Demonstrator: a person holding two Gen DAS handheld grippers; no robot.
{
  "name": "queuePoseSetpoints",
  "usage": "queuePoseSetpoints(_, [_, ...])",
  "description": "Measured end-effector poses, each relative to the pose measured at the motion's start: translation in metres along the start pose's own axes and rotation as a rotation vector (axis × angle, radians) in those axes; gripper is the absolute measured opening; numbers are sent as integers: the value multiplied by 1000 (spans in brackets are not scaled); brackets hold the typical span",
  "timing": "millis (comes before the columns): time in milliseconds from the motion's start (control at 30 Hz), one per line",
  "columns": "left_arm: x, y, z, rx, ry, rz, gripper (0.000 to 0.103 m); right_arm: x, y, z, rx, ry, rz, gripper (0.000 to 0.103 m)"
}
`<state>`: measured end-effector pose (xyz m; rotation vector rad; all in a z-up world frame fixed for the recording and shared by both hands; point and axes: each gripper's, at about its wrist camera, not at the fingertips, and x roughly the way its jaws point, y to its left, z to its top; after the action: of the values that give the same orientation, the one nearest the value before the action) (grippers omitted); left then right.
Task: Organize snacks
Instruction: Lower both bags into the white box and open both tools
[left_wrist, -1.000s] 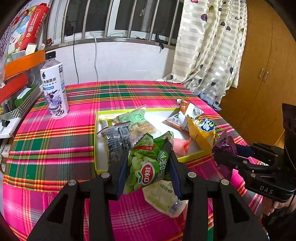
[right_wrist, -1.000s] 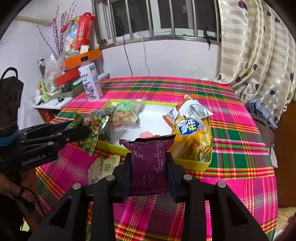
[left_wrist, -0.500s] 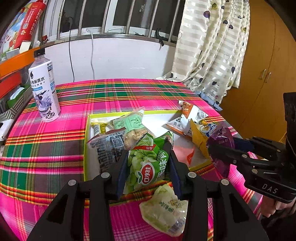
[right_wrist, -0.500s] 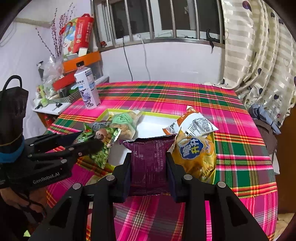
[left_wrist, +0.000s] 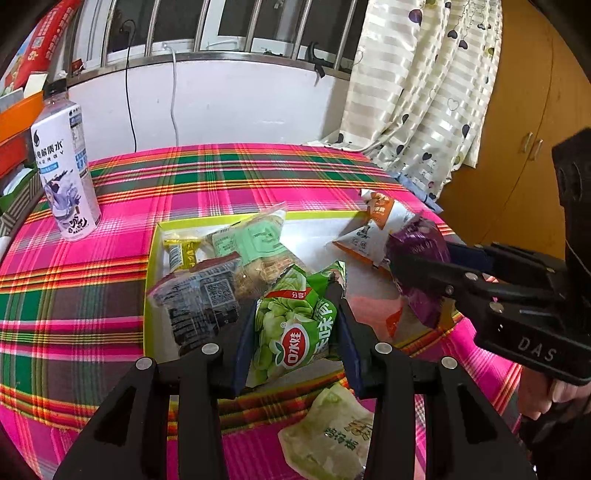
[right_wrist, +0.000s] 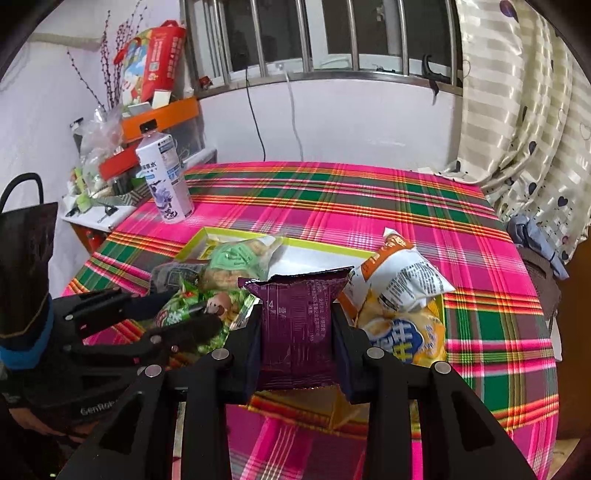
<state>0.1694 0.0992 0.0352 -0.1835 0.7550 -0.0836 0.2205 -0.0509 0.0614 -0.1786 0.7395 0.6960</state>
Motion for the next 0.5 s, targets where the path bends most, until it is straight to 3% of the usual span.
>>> queuePoseSetpoints(500, [13,13,-1,-29,2,36,42,40,-4,15,-4,56,-1,33])
